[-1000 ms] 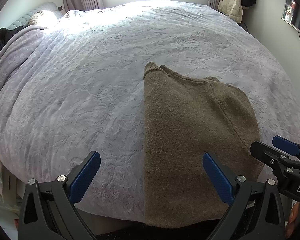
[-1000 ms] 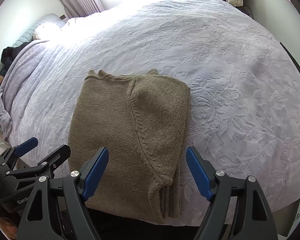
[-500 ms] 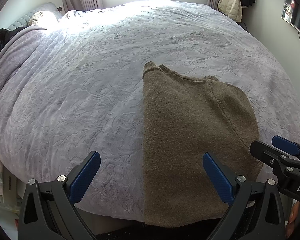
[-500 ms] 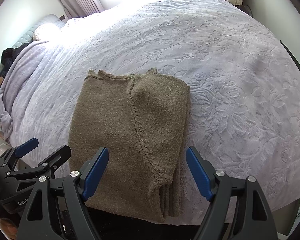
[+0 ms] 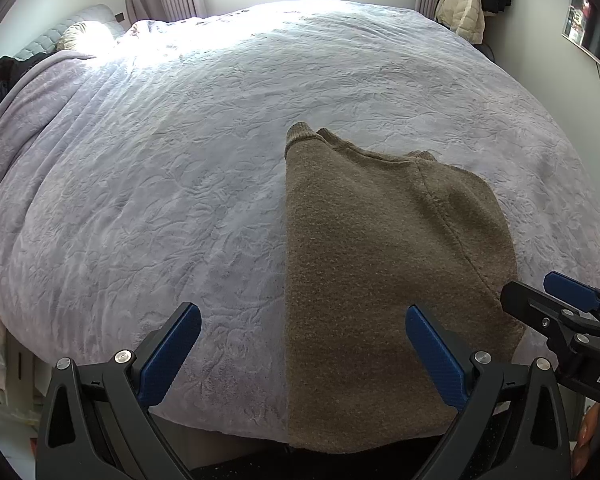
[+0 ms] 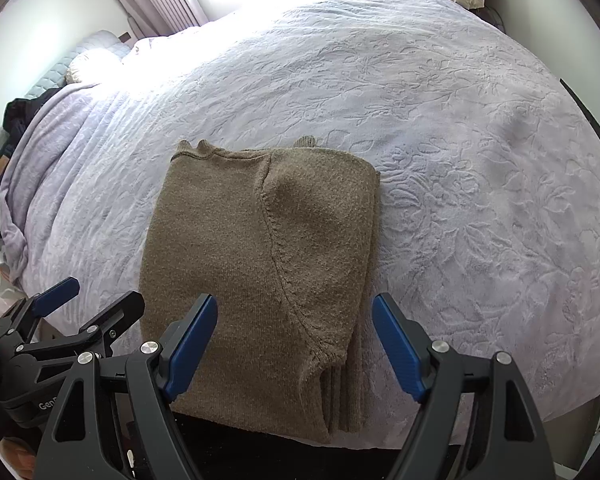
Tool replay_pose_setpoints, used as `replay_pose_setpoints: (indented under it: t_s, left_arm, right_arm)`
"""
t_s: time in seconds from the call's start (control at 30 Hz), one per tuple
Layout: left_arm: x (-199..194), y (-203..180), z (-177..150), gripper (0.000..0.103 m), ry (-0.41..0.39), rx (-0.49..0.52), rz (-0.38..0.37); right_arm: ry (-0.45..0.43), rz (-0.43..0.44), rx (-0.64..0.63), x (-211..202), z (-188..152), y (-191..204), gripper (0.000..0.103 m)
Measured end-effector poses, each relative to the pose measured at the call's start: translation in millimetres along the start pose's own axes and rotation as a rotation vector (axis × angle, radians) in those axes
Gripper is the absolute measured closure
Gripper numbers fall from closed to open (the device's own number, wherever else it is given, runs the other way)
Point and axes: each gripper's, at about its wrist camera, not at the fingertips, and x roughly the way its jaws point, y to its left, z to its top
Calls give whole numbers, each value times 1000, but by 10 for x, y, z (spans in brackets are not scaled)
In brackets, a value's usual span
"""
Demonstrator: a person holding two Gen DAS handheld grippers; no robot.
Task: Fold small clothes
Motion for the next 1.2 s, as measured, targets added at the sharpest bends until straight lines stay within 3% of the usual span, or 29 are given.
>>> replay_pose_setpoints:
  t_s: [1.2]
  left_arm:
    - [-12,27,-24,0,-6,-7,21]
  right_arm:
    - [-4,-10,-10,-37,-15,37,21]
